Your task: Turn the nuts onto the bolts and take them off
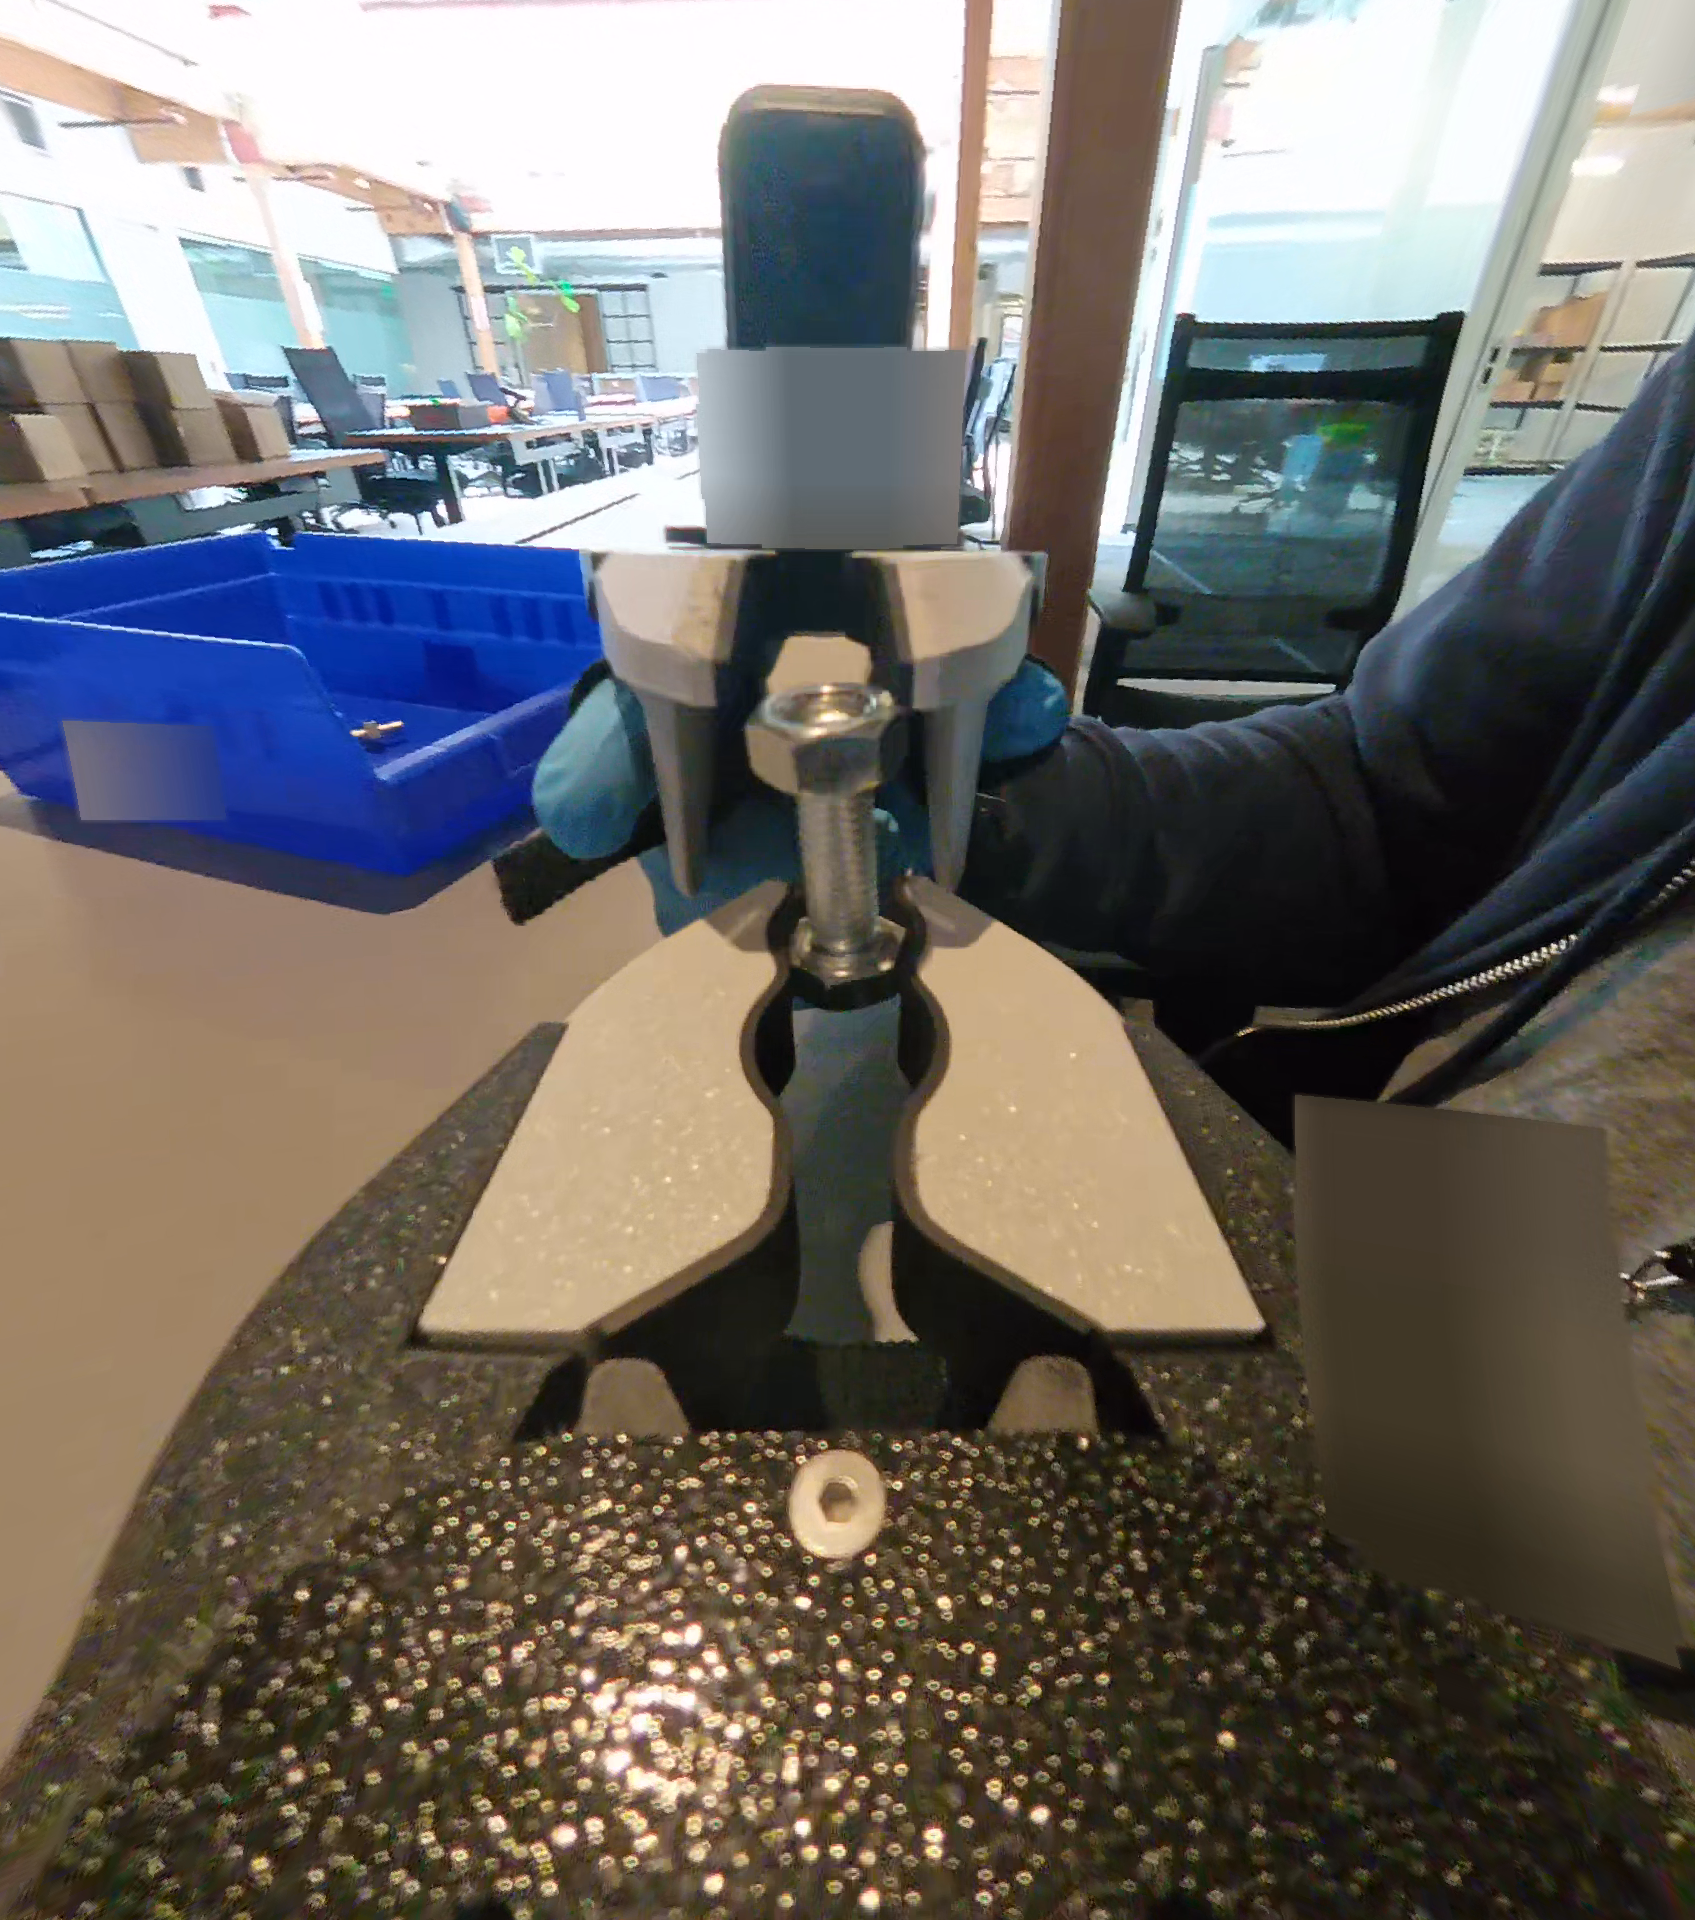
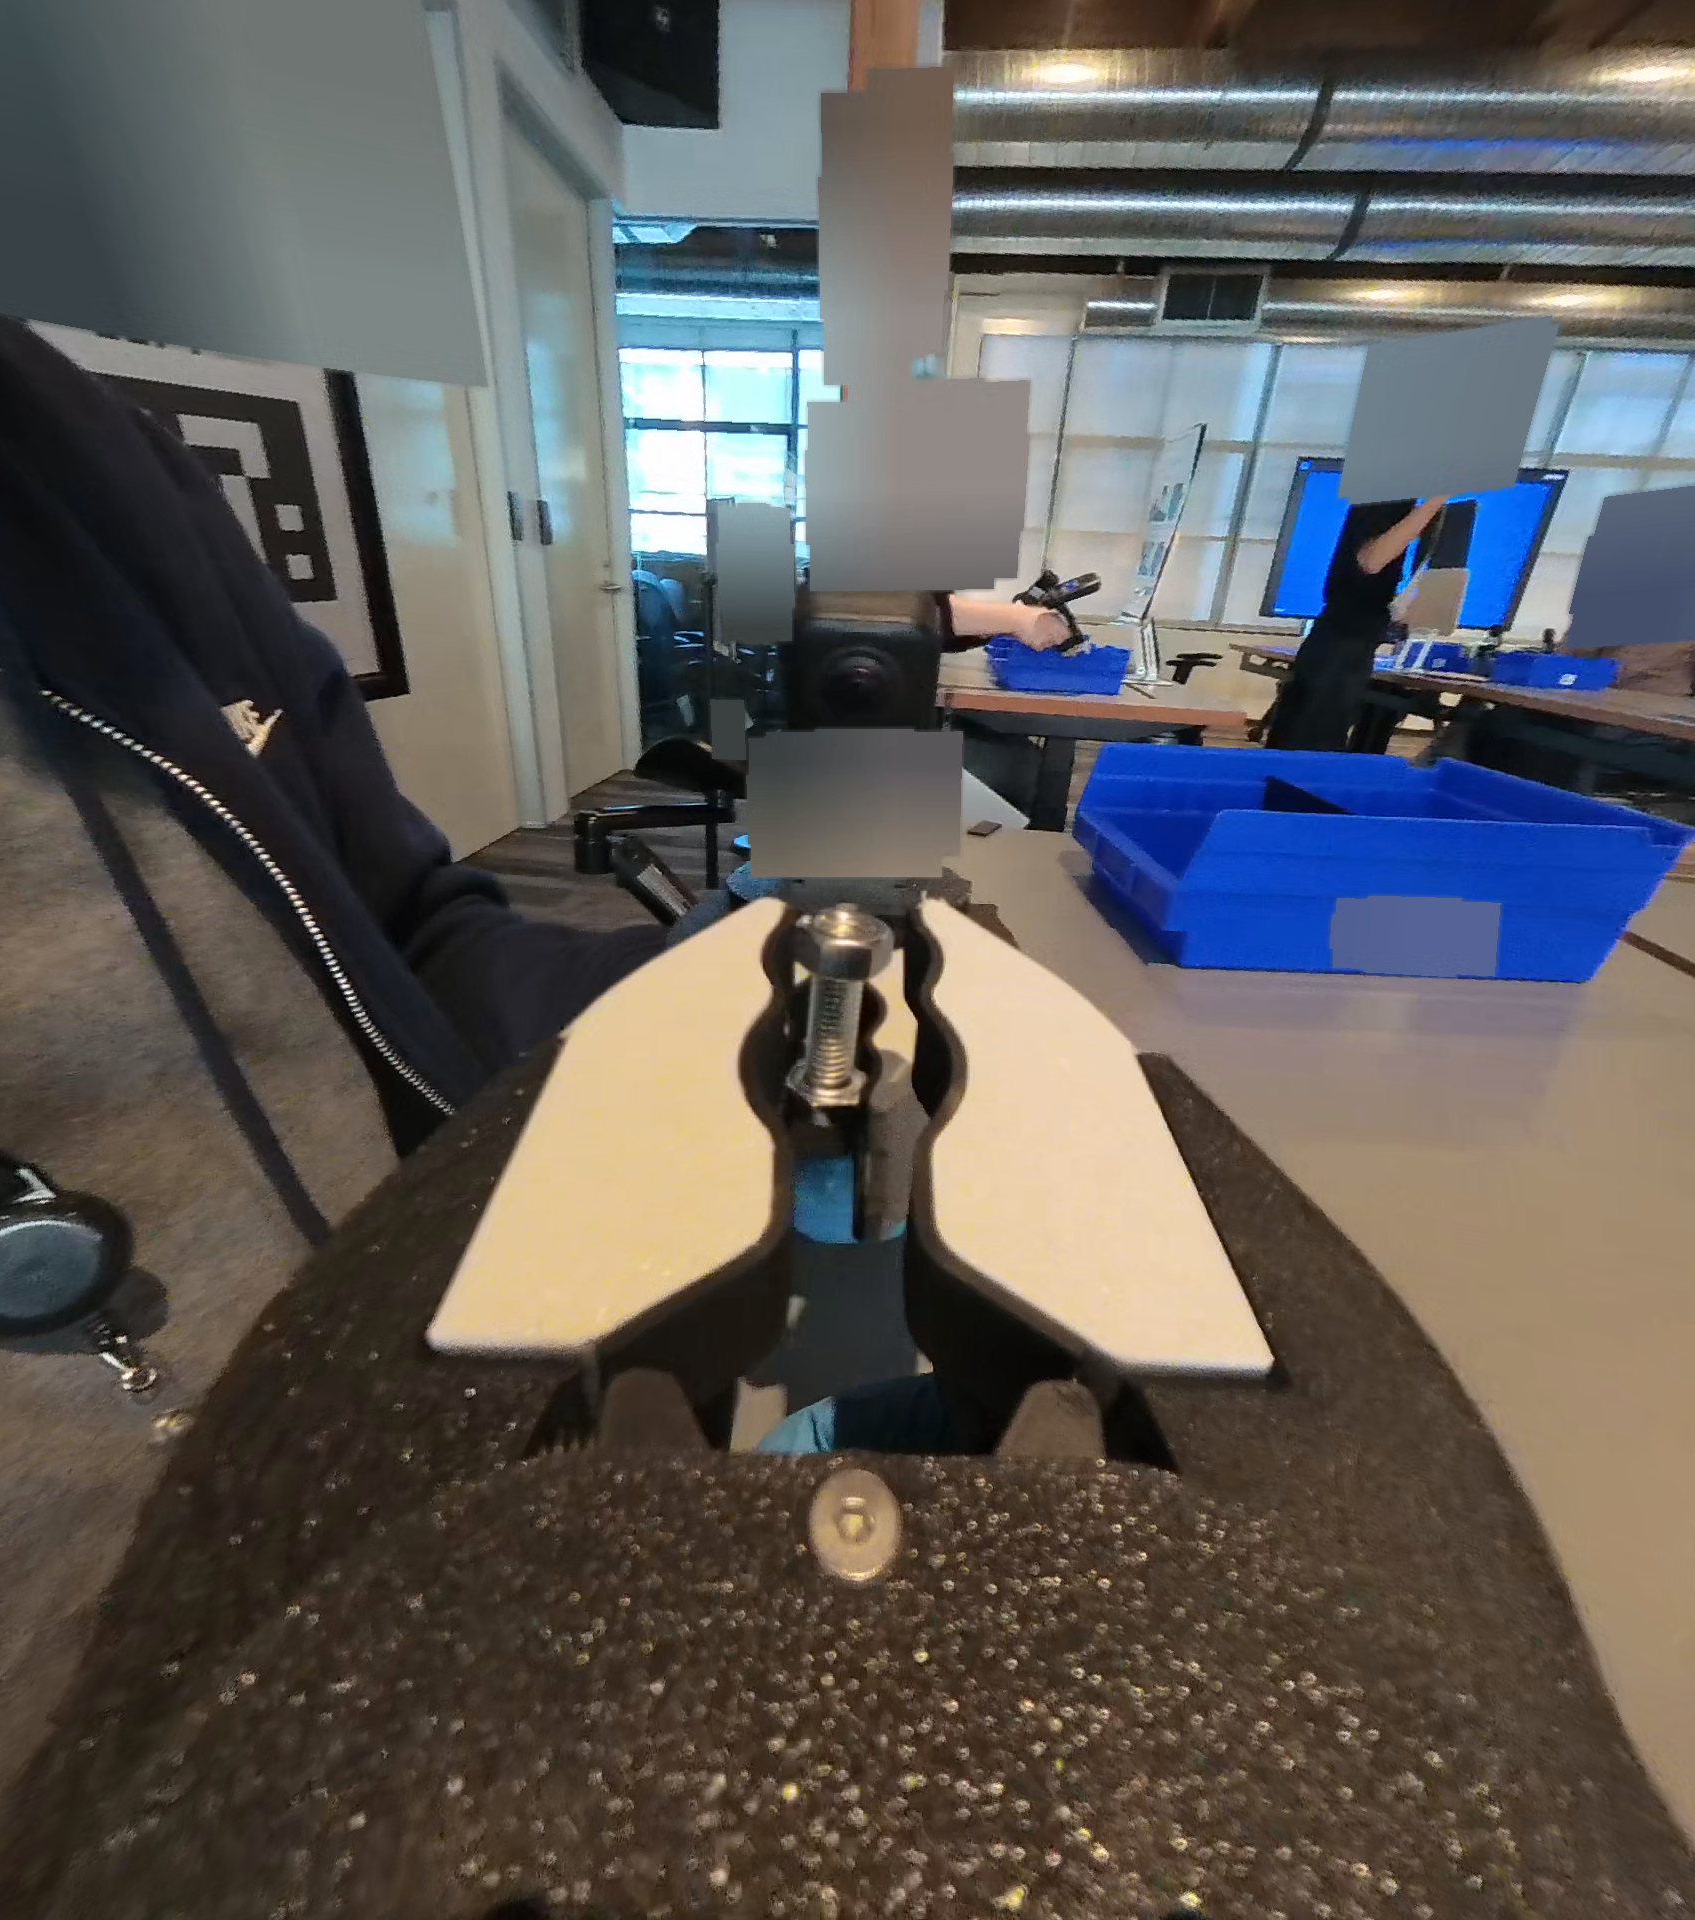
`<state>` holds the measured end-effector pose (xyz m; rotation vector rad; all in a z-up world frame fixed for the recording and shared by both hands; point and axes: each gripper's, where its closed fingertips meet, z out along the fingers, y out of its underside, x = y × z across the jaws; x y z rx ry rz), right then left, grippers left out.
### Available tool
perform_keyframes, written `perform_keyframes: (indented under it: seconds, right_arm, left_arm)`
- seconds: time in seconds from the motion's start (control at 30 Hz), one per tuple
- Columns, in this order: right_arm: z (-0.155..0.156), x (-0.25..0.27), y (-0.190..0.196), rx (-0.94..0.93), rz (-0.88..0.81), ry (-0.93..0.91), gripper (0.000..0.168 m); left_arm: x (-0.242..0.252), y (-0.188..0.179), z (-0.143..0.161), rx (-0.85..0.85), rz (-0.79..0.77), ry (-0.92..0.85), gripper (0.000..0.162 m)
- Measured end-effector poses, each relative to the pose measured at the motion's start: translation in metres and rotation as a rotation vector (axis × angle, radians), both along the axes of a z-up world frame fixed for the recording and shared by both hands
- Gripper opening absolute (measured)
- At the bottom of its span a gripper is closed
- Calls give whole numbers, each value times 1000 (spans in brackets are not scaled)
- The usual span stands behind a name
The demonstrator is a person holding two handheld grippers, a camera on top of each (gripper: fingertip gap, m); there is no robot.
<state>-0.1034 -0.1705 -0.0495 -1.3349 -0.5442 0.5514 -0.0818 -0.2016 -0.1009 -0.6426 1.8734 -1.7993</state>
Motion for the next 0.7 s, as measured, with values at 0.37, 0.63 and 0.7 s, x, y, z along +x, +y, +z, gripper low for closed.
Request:
perform_keyframes:
  seconds: [0.37, 0.63, 0.7]
  right_arm:
    - [-3, -1, 7, -18, -50, -2, 18]
    - [-4, 24, 32, 31, -432, -16, 18]
    - [-3, 27, 37, 58, -530, -44, 18]
  left_arm:
    - [5, 3, -1, 1, 37, 15, 15]
    - [40, 47, -1, 113, 529, -79, 14]
    - [44, 57, -1, 149, 636, -108, 15]
